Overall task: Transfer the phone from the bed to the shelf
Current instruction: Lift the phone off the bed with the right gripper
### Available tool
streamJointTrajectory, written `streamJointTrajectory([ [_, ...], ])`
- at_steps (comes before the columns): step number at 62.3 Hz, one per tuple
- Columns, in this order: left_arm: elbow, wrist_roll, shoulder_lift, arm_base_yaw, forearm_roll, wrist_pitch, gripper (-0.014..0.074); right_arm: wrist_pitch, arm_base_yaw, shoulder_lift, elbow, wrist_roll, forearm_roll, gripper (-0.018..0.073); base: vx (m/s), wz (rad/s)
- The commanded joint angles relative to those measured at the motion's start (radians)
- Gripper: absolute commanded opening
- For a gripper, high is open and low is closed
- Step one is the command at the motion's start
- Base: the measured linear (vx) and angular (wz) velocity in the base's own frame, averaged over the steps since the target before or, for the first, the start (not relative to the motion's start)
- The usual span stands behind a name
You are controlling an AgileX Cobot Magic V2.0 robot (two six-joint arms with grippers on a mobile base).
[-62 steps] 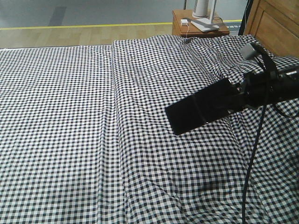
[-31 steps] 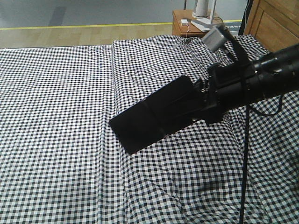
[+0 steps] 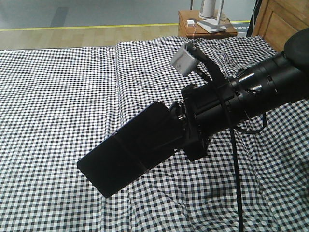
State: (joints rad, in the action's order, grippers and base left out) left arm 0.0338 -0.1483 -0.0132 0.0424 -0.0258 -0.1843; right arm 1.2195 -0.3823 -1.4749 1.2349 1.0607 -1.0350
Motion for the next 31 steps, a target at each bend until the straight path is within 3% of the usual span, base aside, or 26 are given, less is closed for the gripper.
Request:
streamJointTrajectory([
  [1,-0.021,0.006,-0.013,-0.004,-0.009,0.072,0.0001,0.067,0.0,0.041,0.023,0.004,-0.077,-0.0002,0.0,0.0],
  [31,-0.021,0.006,-0.013,-0.004,-0.009,0.072,0.0001,0.067,0.0,0.041,0.023,0.006,-0.078,-0.0002,0.0,0.0],
])
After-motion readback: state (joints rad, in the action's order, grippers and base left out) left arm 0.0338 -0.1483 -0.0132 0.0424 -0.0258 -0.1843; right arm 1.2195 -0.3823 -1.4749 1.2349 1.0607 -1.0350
